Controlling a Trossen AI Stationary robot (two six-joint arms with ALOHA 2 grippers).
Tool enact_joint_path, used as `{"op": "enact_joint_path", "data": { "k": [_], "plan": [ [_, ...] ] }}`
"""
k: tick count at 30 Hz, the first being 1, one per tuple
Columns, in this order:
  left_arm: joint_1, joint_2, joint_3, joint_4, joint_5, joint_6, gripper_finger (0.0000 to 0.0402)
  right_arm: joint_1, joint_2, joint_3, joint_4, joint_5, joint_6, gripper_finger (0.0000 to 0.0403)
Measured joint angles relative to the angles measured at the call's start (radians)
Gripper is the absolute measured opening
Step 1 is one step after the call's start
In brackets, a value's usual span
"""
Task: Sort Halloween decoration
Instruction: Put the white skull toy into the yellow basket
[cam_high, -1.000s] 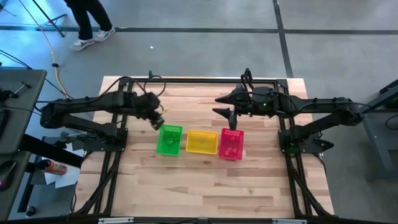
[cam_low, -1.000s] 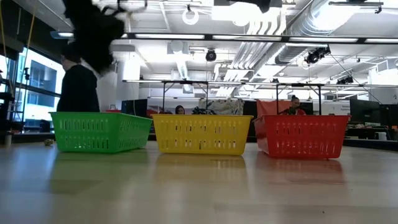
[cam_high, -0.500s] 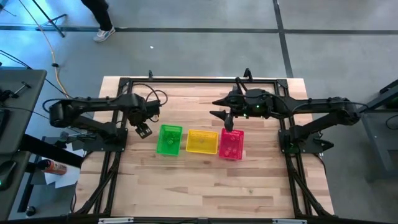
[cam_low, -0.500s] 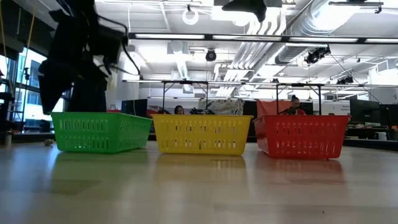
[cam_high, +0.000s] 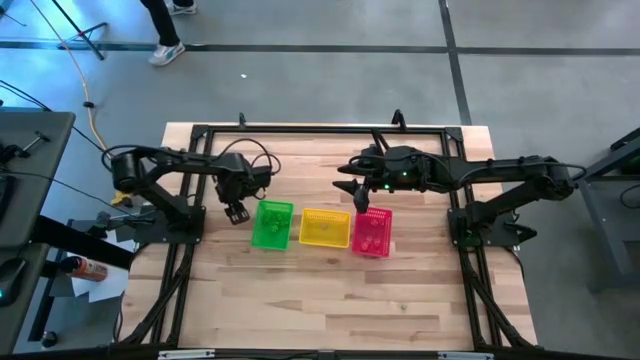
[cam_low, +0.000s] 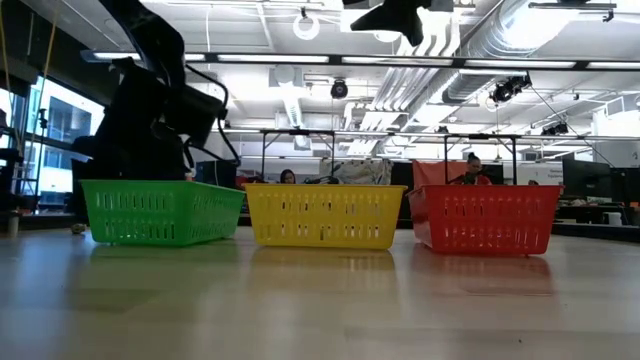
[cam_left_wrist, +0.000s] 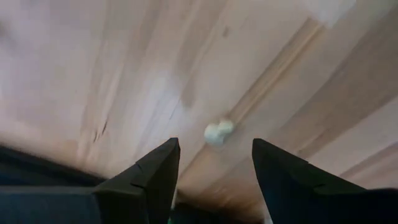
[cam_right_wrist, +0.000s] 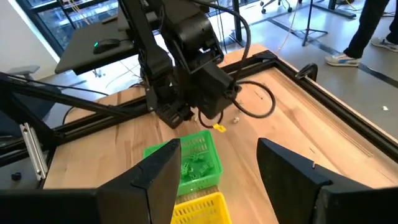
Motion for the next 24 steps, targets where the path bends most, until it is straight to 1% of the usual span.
{"op": "enact_joint_path", "data": {
  "k": [14, 24],
  "plan": [
    [0.0, 0.037, -0.001, 0.011, 0.006, 0.012, 0.0193, 0.0, 0.0, 0.0, -0.017, -0.002, 0.023, 0.0206],
    [0.0, 0.159, 0.004, 0.012, 0.014, -0.014, 0.0193, 0.0, 0.0, 0.0, -0.022, -0.002, 0.02, 0.0206]
  ]
}}
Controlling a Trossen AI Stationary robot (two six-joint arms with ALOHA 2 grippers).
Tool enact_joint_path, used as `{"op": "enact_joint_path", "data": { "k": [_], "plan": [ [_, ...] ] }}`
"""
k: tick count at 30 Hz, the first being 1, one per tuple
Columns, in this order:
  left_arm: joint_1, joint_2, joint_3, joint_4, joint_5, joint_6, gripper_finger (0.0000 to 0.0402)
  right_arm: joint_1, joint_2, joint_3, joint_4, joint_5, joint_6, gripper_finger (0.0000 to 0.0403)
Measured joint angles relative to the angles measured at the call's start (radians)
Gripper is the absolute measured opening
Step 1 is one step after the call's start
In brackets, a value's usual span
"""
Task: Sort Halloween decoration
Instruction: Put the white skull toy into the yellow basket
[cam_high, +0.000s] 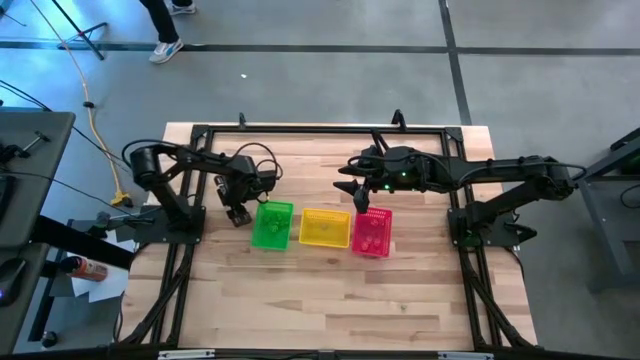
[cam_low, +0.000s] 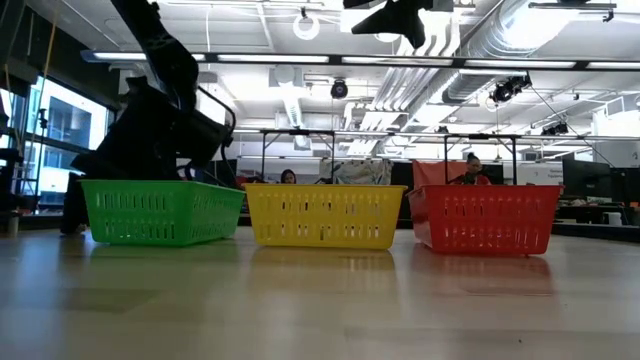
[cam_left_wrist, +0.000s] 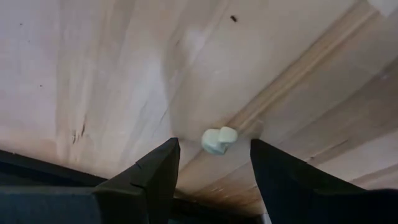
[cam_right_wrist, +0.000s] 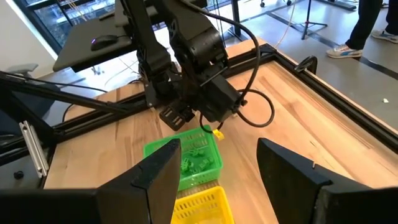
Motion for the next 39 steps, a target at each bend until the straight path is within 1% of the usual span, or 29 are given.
{"op": "enact_joint_path", "data": {
  "k": [8, 11, 14, 21, 25, 32, 39],
  "plan": [
    [0.0, -0.001, -0.002, 0.017, -0.001, 0.029, 0.0192, 0.0, 0.0, 0.0, 0.0, 0.0, -0.005, 0.0206],
    [0.0, -0.001, -0.003, 0.018, 0.0, 0.038, 0.0177, 0.0, 0.0, 0.0, -0.004, 0.0, -0.005, 0.0206],
    [-0.001, -0.001, -0.003, 0.02, 0.006, 0.039, 0.0145, 0.0, 0.0, 0.0, -0.007, 0.0, -0.005, 0.0206],
    [-0.002, 0.0, -0.003, 0.021, 0.015, 0.045, 0.0047, 0.0, 0.0, 0.0, -0.007, 0.0, -0.005, 0.0206],
    [-0.001, -0.008, -0.002, 0.026, 0.018, 0.068, 0.0007, 0.0, 0.0, 0.0, -0.007, 0.0, -0.005, 0.0206],
    [0.001, -0.096, -0.004, 0.071, 0.014, 0.076, 0.0, 0.0, 0.0, 0.0, -0.007, 0.0, -0.005, 0.0206],
    [0.0, -0.154, -0.005, 0.049, 0.018, 0.076, 0.0, 0.0, 0.0, 0.0, -0.007, 0.0, -0.031, 0.0206]
  ]
}}
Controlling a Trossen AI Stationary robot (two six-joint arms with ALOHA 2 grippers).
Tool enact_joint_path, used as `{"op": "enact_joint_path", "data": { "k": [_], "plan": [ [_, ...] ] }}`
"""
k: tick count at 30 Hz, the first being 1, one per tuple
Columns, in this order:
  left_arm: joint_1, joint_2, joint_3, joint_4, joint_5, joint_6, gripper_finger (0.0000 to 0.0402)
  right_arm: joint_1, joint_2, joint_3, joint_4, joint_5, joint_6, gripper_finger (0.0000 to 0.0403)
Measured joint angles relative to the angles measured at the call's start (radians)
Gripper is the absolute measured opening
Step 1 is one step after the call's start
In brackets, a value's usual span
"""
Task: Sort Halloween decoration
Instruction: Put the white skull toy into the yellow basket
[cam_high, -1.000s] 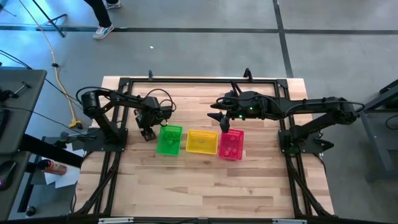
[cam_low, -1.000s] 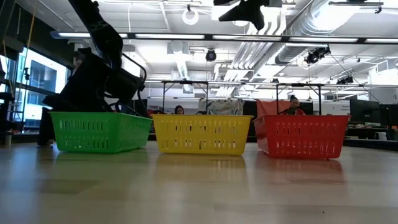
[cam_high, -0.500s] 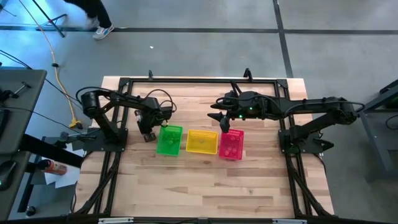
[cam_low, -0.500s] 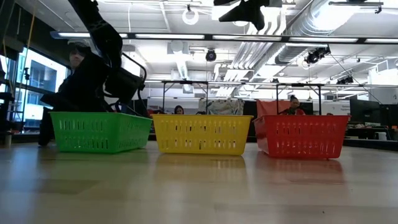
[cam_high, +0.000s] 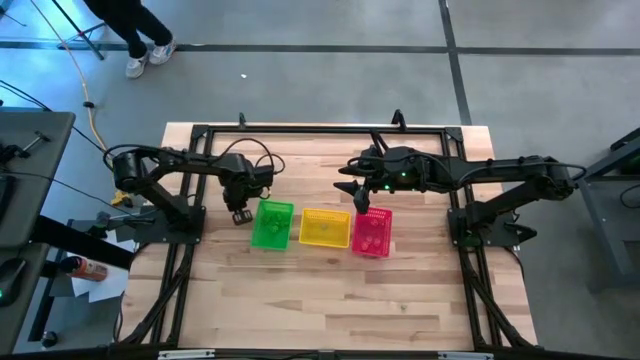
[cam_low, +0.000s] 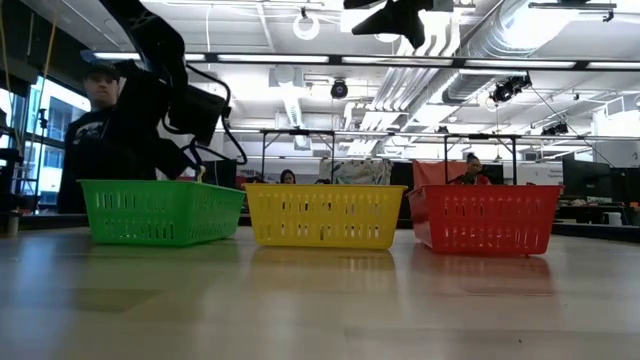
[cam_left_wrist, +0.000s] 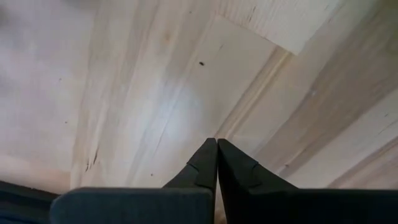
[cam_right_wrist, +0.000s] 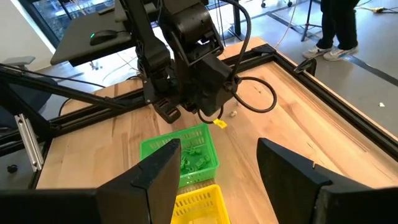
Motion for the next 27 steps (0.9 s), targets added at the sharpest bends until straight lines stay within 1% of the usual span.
{"op": "enact_joint_path", "data": {
  "k": [7, 11, 16, 21, 27],
  "plan": [
    [0.0, -0.027, 0.0, -0.011, -0.001, 0.001, 0.0002, 0.0, 0.0, 0.0, -0.003, 0.0, -0.002, 0.0206],
    [0.0, -0.051, 0.001, -0.013, -0.001, 0.002, 0.0001, 0.0, -0.008, 0.0, -0.036, -0.003, -0.008, 0.0206],
    [0.0, -0.087, 0.001, -0.014, -0.001, 0.0, 0.0001, 0.007, -0.014, 0.0, -0.113, -0.068, 0.011, 0.0206],
    [0.0, -0.126, 0.001, -0.012, -0.005, -0.033, 0.0, 0.034, -0.014, 0.0, -0.172, -0.073, 0.01, 0.0206],
    [0.0, -0.177, 0.001, -0.011, -0.005, -0.061, 0.0, 0.055, -0.014, 0.0, -0.179, -0.072, 0.009, 0.0206]
  ]
}}
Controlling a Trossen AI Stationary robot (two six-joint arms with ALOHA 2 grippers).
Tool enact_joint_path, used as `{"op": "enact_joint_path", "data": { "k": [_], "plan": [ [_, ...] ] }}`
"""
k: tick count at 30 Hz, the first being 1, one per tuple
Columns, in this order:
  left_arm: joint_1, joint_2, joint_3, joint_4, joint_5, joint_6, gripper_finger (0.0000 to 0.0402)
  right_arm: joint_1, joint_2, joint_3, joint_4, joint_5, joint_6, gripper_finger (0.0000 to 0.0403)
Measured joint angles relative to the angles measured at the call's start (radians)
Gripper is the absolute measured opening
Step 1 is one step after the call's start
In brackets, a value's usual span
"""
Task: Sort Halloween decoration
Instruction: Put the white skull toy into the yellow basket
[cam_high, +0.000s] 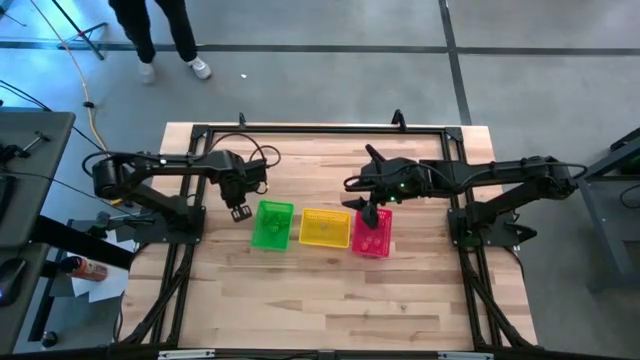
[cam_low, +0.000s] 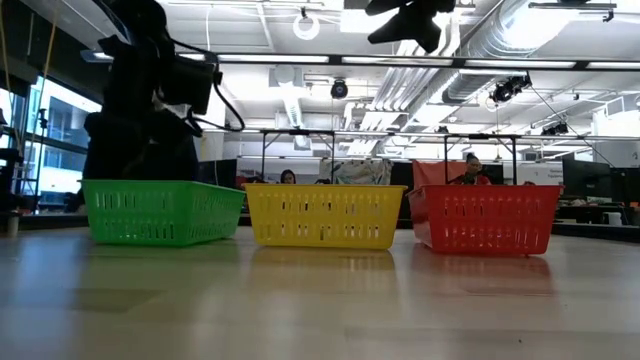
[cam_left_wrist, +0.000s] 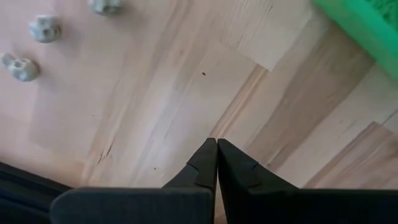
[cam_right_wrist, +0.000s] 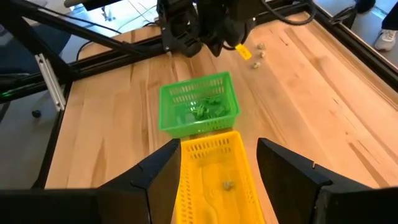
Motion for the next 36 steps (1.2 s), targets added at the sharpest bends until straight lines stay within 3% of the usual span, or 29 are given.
{"op": "enact_joint_path", "data": {
  "k": [17, 21, 25, 29, 36],
  "plan": [
    [0.0, -0.112, 0.002, 0.004, -0.001, -0.043, 0.0, 0.0, 0.0, 0.0, -0.044, 0.0, 0.01, 0.0206],
    [0.0, -0.117, 0.05, 0.004, -0.069, -0.036, 0.0, 0.0, 0.0, 0.0, -0.043, 0.0, 0.008, 0.0206],
    [0.021, -0.116, 0.12, 0.017, -0.16, 0.01, 0.0001, -0.003, 0.0, 0.0, -0.043, 0.0, 0.007, 0.0206],
    [0.093, -0.111, 0.138, 0.031, -0.15, 0.099, 0.0016, -0.003, 0.0, 0.0, -0.043, 0.0, 0.023, 0.0206],
    [0.204, -0.104, 0.096, 0.108, -0.105, 0.385, 0.0095, -0.003, 0.0, 0.0, -0.042, 0.002, 0.077, 0.0206]
  ]
}}
